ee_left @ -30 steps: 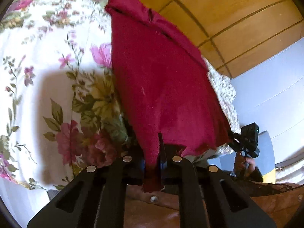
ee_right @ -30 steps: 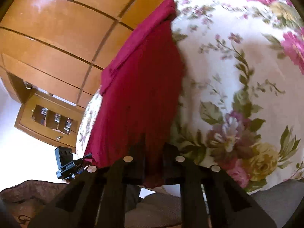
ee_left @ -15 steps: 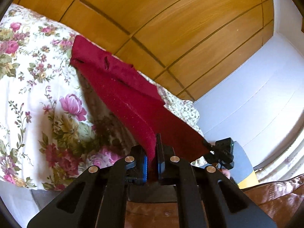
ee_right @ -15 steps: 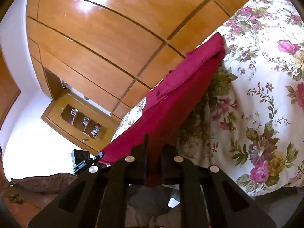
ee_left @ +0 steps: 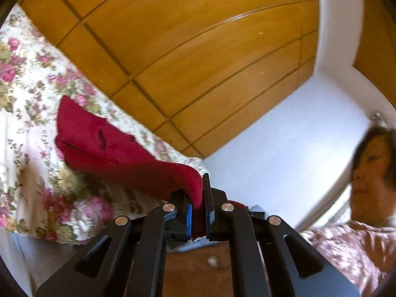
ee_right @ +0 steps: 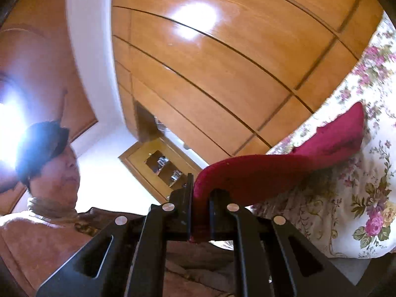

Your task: Fold small clothes

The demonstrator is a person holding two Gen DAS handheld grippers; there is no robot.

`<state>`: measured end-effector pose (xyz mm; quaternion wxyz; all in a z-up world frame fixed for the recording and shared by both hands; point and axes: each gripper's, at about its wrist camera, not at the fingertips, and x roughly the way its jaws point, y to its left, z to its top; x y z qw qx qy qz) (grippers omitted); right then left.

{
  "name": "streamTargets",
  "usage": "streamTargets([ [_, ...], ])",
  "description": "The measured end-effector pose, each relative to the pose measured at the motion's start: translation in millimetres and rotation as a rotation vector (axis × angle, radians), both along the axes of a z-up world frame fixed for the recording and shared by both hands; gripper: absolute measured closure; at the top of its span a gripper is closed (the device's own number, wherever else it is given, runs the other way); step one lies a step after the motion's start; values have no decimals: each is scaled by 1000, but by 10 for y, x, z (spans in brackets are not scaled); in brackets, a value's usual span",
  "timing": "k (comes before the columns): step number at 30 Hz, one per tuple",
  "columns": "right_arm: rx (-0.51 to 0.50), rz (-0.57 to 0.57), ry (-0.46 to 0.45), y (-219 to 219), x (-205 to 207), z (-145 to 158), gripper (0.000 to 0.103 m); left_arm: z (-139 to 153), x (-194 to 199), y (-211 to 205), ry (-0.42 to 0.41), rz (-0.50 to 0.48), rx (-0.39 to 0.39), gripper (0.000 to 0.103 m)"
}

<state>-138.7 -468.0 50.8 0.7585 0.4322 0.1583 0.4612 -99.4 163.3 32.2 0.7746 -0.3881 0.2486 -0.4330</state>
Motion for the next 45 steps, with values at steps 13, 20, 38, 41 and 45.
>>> streamTargets([
  [13,4,-92,340,-81,1653,-355,91,-588,1509,-101,310,65,85,97],
  [20,-36,-144,519,-73,2475,-735,87,-850,2247,-241,390,86,162,97],
  [38,-638,-374,544,166,2968,-652,27,-915,2887,-468,378,330,517,28],
  [41,-698,-337,573,334,3181,-761,42,-1006,2966,-639,392,289,617,51],
  [45,-827,-353,542,513,3249,-727,96,-970,2989,-729,372,337,692,95],
])
